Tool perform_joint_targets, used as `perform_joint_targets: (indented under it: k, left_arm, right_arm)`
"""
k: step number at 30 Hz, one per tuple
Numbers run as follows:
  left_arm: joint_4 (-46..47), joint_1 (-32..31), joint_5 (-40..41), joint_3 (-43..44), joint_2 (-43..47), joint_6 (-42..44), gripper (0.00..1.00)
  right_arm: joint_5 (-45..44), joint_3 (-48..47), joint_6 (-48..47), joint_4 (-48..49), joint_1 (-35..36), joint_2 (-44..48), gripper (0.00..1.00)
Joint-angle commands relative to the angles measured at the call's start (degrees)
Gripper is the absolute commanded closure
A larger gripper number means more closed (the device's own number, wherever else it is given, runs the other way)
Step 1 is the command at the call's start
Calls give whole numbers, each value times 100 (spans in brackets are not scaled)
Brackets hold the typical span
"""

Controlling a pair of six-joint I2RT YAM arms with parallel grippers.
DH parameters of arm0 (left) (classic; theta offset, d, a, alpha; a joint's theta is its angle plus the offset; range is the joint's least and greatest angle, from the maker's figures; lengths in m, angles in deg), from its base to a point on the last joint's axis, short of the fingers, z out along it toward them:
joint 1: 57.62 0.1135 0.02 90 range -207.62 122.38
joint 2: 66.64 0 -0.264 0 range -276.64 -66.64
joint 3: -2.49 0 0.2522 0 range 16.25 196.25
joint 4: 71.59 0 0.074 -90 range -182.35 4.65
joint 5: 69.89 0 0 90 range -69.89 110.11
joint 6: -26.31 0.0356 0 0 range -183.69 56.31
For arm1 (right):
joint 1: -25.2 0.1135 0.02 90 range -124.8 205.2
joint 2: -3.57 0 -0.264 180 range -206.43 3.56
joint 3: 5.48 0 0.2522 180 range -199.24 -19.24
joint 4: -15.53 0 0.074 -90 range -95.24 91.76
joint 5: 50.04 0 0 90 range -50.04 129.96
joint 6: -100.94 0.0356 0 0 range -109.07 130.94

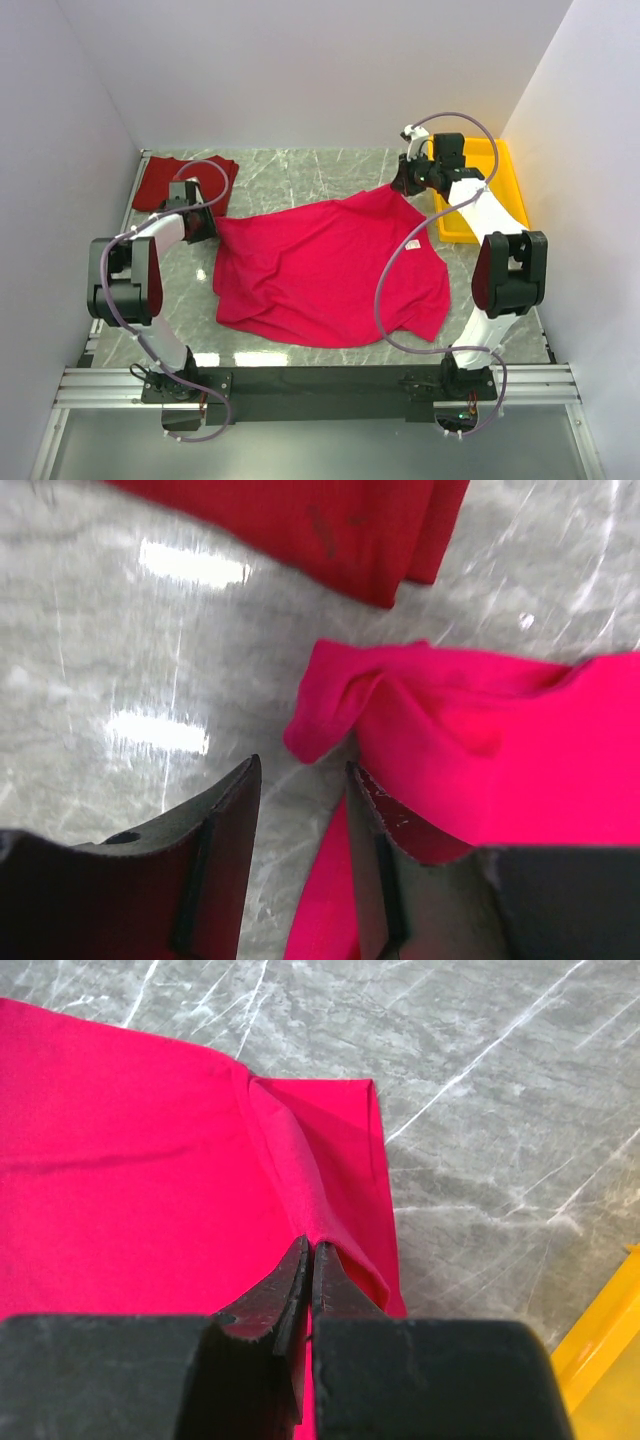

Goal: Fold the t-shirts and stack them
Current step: Flatten the tshirt out

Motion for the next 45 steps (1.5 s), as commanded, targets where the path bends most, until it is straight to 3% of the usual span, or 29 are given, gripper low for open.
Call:
perform_joint_targets:
  k: [1,20,28,33,43,45]
  left_arm:
    - [117,-112,278,350,-101,250,56]
    - [-296,-517,1052,1098,-787,909,58]
    - [-384,-534,973,1247,-945,1015,77]
    - [-472,-561,955,1256,-578,1164,99]
    - [-700,-447,228,808,1057,2131,99]
    - [-761,-307,-11,703,1505,2386,99]
  right_arm:
    - [63,-343,25,-11,-39,-59,100]
    - [89,-580,60,-99,-47,-244,100]
    - [63,-581,43,-116,-82,-235,100]
    - [80,-581,-27,-143,-91,-191,100]
    - [572,-817,-239,-38,-364,335,100]
    - [782,-1010,-177,-29,-679,432,100]
